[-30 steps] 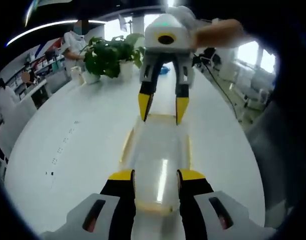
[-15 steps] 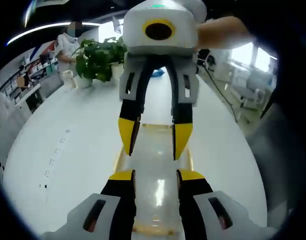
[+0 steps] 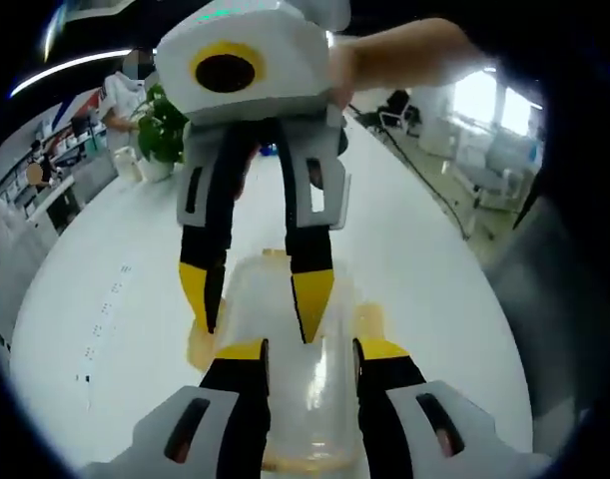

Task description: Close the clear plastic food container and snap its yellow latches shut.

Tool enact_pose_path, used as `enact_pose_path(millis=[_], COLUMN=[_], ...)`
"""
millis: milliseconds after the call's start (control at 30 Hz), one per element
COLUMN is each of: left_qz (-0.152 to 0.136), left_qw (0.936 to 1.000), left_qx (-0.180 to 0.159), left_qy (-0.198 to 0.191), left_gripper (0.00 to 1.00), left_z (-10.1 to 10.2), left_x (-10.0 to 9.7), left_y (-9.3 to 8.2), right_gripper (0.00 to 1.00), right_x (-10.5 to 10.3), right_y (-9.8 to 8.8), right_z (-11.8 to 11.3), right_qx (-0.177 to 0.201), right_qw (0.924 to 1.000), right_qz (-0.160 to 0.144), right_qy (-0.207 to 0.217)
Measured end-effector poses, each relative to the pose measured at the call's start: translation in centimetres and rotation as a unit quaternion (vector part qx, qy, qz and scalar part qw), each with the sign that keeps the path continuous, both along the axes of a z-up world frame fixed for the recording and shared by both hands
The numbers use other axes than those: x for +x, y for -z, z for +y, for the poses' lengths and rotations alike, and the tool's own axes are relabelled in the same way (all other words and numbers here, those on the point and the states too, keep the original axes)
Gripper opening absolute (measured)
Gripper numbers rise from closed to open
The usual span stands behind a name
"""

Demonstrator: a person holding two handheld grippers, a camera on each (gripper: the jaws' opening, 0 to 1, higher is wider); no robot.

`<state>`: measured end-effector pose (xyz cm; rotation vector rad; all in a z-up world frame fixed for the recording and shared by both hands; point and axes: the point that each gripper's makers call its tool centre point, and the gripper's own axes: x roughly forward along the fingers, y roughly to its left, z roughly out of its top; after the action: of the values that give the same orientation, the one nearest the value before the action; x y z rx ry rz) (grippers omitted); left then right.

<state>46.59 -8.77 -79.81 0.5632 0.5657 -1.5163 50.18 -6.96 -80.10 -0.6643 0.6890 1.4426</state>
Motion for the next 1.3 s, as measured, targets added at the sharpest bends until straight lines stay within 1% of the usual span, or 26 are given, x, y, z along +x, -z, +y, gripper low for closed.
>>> enact_pose_path(millis=[33,100,233,267,333,400,433,467,500,533,567,600,633,667,700,733,800,833,867,900,967,1067,1100,1133,1267,1300], left_qz=[-0.002,-0.002,-0.012,-0.015,-0.026,-0.059,-0.068,-0.089,-0.1,-0.099,-0.108,-0.124,-0.15,-0.152,-0.176,-0.183,-0.21,-0.206,-0.21,-0.211,-0.206,-0.216,-0.265,-0.233,-0.23,-0.228], left_qw=[1.0,1.0,0.9998,0.9998,0.9995,0.998,0.9972,0.9955,0.9945,0.9945,0.9935,0.9916,0.9877,0.987,0.9829,0.9814,0.9753,0.9763,0.9752,0.9755,0.9764,0.9737,0.9583,0.9688,0.9698,0.9706], left_qx=[0.002,0.001,0.003,0.005,-0.001,0.011,0.023,0.031,0.03,0.029,0.032,0.036,0.044,0.046,0.052,0.057,0.067,0.064,0.067,0.062,0.063,0.07,0.104,0.082,0.079,0.075], left_qy=[-0.001,-0.005,-0.014,-0.016,-0.02,-0.018,-0.018,-0.013,-0.011,-0.015,-0.013,-0.013,-0.012,-0.022,-0.012,-0.01,-0.011,-0.013,-0.022,-0.015,-0.021,-0.023,-0.027,-0.024,-0.022,-0.017], left_gripper=[0.3,0.31,0.33,0.33,0.35,0.35,0.36,0.38,0.38,0.39,0.4,0.4,0.39,0.4,0.4,0.41,0.41,0.41,0.4,0.4,0.39,0.37,0.35,0.35,0.34,0.34], left_z=[0.0,-0.1,0.1,0.2,0.2,0.3,0.5,0.6,0.4,0.3,0.3,0.3,0.4,0.4,0.2,0.2,0.2,0.0,0.1,0.0,0.1,0.0,1.2,0.0,0.0,-0.1], left_x=[-0.1,-0.4,-0.8,-0.9,-1.1,-0.7,-0.8,-0.9,-1.0,-1.2,-1.3,-1.1,-0.9,-0.9,-0.9,-1.0,-1.0,-1.3,-1.0,-1.2,-0.9,-0.8,0.6,-0.6,-0.3,-0.4], left_y=[0.1,0.2,0.6,0.8,0.7,0.9,1.1,1.3,1.3,1.4,1.5,1.6,1.6,1.8,1.9,2.0,2.2,2.3,2.4,2.4,2.3,2.4,2.1,2.4,2.3,2.3], right_gripper=[0.36,0.38,0.4,0.42,0.43,0.42,0.42,0.43,0.46,0.5,0.53,0.55,0.54,0.54,0.54,0.55,0.55,0.54,0.54,0.54,0.54,0.53,0.53,0.53,0.52,0.51], right_x=[-0.1,-0.4,-0.1,-0.1,-0.1,0.1,0.1,0.3,0.4,0.3,0.1,0.1,-0.2,-0.2,0.0,-0.4,-0.1,-0.1,-0.1,-0.2,-0.3,-0.3,-0.5,-0.6,-0.5,-0.6], right_y=[-0.1,-0.2,0.4,0.5,0.3,0.2,0.3,0.3,0.5,0.7,1.0,1.3,1.6,1.9,2.4,2.1,2.2,2.3,2.3,2.2,2.3,2.3,2.4,2.5,2.6,2.6], right_z=[0.1,0.4,0.0,0.0,0.2,0.3,0.3,0.3,0.2,0.0,-0.1,-0.1,-0.4,-0.5,-0.8,-0.4,-0.6,-0.6,-0.5,-0.5,-0.5,-0.4,-0.3,-0.5,-0.5,-0.5], right_qx=[0.001,0.005,-0.018,-0.02,-0.014,-0.016,-0.019,-0.021,-0.028,-0.037,-0.049,-0.055,-0.068,-0.076,-0.089,-0.075,-0.081,-0.081,-0.083,-0.086,-0.096,-0.107,-0.11,-0.117,-0.127,-0.129], right_qw=[1.0,0.9998,0.9993,0.9991,0.9983,0.9979,0.9977,0.9975,0.9967,0.9956,0.9941,0.9939,0.9925,0.9918,0.9913,0.9911,0.9906,0.9904,0.9897,0.9893,0.9884,0.9867,0.9854,0.9847,0.9822,0.9808], right_qz=[0.001,0.018,0.023,0.03,0.05,0.055,0.057,0.059,0.07,0.082,0.093,0.089,0.093,0.093,0.082,0.101,0.102,0.103,0.107,0.108,0.108,0.111,0.116,0.117,0.124,0.127], right_qy=[-0.004,-0.009,-0.024,-0.025,-0.028,-0.029,-0.032,-0.034,-0.03,-0.025,-0.029,-0.032,-0.041,-0.044,-0.052,-0.042,-0.045,-0.045,-0.046,-0.046,-0.048,-0.051,-0.059,-0.056,-0.063,-0.073])
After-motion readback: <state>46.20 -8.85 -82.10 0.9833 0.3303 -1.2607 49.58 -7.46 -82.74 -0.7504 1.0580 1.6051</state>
